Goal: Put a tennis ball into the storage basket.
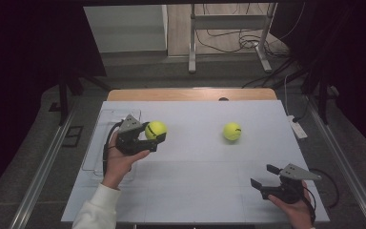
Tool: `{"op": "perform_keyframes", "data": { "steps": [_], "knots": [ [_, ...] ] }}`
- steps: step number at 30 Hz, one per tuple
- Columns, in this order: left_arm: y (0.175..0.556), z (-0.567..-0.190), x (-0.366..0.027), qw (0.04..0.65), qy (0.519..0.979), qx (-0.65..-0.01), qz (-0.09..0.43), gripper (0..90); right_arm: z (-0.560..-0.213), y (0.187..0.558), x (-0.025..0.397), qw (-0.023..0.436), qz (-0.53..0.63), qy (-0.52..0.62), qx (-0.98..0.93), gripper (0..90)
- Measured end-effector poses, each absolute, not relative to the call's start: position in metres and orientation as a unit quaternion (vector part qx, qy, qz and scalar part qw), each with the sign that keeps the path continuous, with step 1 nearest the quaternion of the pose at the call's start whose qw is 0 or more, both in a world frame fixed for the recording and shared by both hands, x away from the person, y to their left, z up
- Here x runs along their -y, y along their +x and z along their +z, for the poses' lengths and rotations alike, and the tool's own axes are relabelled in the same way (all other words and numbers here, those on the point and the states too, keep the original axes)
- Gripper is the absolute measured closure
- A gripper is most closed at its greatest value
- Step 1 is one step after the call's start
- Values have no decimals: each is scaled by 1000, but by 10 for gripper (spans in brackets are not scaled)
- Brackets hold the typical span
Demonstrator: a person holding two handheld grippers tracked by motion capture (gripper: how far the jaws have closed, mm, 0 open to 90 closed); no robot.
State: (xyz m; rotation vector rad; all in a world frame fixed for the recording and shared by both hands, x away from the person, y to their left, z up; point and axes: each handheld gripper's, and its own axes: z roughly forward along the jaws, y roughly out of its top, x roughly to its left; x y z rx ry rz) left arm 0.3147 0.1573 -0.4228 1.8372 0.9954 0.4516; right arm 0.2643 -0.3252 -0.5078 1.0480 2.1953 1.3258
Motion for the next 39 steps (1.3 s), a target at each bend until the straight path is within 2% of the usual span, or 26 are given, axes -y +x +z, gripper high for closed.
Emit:
{"op": "perform_keyframes", "data": {
  "steps": [39],
  "knots": [
    [323, -427, -191, 465, 726, -454, 225, 269, -508, 264, 326, 185, 470, 373, -778, 133]
  ]
}}
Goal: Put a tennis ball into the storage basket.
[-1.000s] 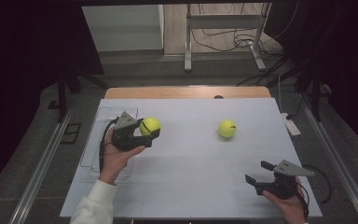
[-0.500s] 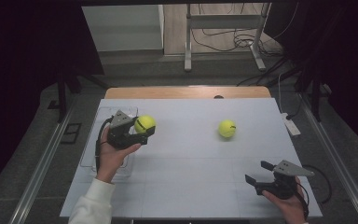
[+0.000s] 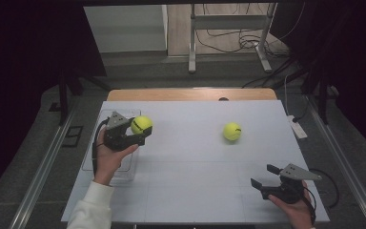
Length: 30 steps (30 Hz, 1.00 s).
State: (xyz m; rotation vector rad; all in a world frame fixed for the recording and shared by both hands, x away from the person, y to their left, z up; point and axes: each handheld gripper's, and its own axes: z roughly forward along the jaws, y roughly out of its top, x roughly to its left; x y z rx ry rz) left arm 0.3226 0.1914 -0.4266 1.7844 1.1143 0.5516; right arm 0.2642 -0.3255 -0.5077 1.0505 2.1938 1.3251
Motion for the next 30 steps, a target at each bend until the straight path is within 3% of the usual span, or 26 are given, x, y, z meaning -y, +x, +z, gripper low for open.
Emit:
{"op": "perform_keyframes", "data": {
  "steps": [30],
  "knots": [
    [328, -429, -232, 451, 702, -489, 253, 269, -508, 264, 326, 186, 469, 374, -778, 134]
  ]
}}
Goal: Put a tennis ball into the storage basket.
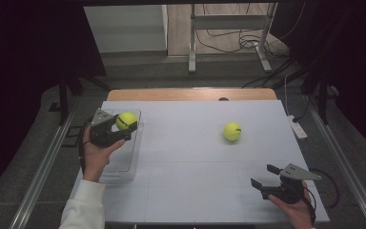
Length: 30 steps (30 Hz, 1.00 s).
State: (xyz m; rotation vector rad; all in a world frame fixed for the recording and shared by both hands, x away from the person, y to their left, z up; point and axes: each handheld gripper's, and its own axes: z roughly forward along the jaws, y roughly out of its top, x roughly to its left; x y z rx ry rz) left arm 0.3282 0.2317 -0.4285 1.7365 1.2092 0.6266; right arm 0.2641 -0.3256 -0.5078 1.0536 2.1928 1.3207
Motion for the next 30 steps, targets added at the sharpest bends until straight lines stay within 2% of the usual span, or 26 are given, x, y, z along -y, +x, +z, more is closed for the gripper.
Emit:
{"op": "perform_keyframes", "data": {
  "steps": [16, 30],
  "knots": [
    [330, -430, -241, 429, 699, -506, 266, 269, -508, 263, 325, 187, 467, 378, -777, 134],
    [353, -434, -244, 399, 704, -528, 259, 269, -508, 262, 325, 186, 468, 375, -778, 134]
  ]
}}
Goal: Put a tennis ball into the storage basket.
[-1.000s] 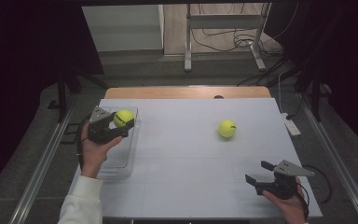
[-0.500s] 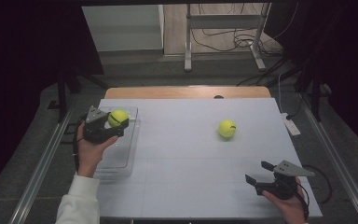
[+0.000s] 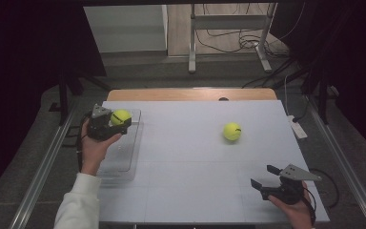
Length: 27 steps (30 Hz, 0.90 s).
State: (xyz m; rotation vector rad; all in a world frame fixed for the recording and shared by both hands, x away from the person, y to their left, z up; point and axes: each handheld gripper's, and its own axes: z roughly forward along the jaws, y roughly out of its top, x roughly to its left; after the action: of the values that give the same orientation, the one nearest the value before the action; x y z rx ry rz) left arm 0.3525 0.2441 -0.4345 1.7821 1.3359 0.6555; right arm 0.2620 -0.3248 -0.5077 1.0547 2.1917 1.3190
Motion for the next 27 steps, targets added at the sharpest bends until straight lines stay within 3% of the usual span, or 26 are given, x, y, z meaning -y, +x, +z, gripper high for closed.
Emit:
{"op": "perform_keyframes", "data": {
  "steps": [27],
  "knots": [
    [368, -445, -265, 361, 701, -565, 243, 269, -509, 262, 325, 183, 469, 377, -777, 134]
  ]
}}
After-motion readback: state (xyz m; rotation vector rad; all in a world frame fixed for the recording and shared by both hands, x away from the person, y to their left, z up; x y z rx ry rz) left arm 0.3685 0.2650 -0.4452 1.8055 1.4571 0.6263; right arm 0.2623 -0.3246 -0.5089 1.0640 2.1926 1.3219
